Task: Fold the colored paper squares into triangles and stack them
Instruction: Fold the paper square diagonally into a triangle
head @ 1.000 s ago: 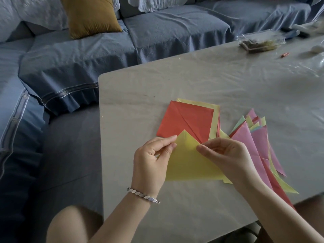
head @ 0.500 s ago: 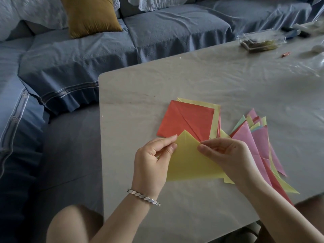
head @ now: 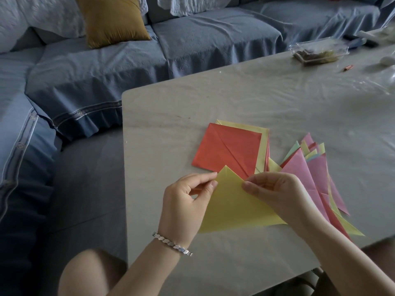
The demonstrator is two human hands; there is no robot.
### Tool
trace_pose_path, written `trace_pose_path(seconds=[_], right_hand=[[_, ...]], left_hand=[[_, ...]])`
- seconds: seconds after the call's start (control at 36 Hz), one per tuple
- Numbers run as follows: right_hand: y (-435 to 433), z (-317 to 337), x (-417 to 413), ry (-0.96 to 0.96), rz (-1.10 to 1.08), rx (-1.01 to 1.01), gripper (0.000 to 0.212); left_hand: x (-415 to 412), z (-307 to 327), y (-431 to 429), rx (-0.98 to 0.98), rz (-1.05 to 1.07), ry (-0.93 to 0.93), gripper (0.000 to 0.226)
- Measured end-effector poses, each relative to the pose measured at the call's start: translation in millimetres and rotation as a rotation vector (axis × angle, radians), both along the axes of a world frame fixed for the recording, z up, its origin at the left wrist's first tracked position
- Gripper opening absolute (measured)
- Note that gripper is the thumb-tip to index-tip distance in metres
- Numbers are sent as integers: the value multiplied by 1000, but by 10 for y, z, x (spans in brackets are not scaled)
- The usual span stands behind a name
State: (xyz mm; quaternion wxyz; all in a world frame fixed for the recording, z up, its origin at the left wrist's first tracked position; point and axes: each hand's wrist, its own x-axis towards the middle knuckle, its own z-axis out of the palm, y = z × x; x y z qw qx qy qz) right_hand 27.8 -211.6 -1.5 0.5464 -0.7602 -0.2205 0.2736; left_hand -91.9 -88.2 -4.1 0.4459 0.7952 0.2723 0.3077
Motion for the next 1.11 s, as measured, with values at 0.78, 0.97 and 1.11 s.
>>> trace_pose_path(seconds=[0.78,0.97,1.11], right_hand=[[124,-855,-354,-871,586,-340,37],[43,-1045,-376,-893,589,-565,45],[216,-1074,-235,-1002,431,-627,63]], left_hand=[[-49,-796,320,-436,295,417,18],[-44,-820,349,-275,234,463,7],[-56,-852,351,-260,231,456,7]])
